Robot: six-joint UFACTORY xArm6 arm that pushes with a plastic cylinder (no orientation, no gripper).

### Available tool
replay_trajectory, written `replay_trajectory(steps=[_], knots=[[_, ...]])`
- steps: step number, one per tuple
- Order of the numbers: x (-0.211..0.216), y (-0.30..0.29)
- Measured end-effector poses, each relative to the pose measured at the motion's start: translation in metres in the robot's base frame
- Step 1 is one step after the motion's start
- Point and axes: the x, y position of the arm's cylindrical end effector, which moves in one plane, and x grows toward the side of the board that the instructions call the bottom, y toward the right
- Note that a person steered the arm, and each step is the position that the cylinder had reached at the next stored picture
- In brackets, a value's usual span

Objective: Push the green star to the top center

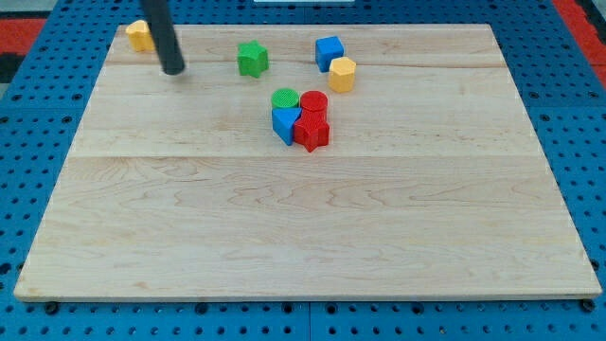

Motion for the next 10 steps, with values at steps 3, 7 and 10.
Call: replay_trajectory(steps=[3,7,10], knots=[[-0.008,0.065],[-0.048,0.092],[-0.068,0.090]])
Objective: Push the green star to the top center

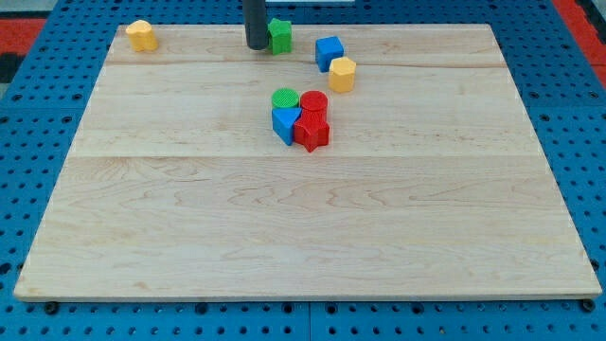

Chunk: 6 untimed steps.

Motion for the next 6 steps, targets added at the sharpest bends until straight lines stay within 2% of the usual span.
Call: replay_trajectory(steps=[4,6], knots=[[-0.034,-0.011],[-0.029,0.027]])
